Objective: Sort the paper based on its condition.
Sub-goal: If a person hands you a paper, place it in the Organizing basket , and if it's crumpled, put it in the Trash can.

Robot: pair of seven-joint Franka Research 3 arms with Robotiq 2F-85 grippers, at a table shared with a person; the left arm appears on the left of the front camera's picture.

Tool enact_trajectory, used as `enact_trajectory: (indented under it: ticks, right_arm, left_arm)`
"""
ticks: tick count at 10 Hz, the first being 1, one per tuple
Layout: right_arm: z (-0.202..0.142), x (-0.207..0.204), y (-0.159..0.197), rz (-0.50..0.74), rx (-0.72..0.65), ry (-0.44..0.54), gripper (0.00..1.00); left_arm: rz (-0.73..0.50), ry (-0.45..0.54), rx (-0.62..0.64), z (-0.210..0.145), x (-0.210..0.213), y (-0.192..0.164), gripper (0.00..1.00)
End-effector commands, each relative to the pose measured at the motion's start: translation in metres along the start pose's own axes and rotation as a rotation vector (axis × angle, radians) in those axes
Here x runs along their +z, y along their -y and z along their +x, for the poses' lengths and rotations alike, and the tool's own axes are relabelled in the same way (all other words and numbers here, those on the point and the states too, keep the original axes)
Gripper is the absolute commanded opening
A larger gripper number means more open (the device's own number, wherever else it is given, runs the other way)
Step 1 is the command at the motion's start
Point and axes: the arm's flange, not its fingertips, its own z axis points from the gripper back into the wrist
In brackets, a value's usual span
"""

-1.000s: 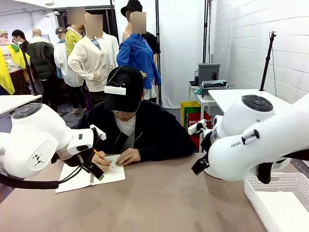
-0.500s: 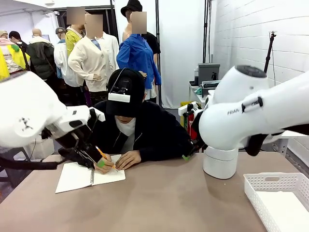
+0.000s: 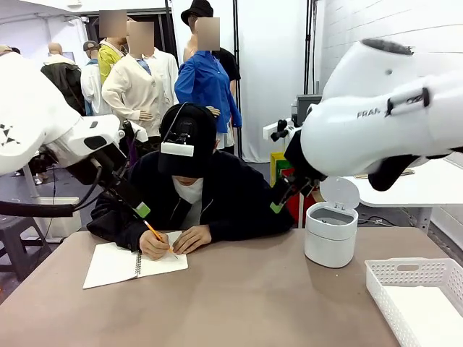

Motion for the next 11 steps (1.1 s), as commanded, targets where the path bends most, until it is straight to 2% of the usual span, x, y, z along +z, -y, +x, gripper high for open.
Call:
enact_trajectory:
  ticks: [1,4,6,7,11]
  right_arm:
    - [0.003,0.026,0.01,0.027,-0.026,0.023,1.0]
    - [-0.006,0.052,0.024,0.039,0.017,0.065,1.0]
    - [-0.006,0.045,0.039,0.035,0.042,0.026,1.0]
    - [0.0,0.057,0.023,0.0,-0.011,0.068,1.0]
    - [0.0,0.057,0.023,0.0,-0.011,0.068,1.0]
  left_arm:
    - [0.043,-0.019,-0.064,-0.006,0.013,-0.012,1.0]
    - [0.052,0.031,-0.072,-0.025,0.041,-0.035,1.0]
    - [0.037,0.075,-0.047,-0.027,0.057,-0.04,1.0]
    - [0.062,0.036,-0.052,-0.018,0.044,-0.035,1.0]
    - [0.062,0.036,-0.052,-0.018,0.044,-0.035,1.0]
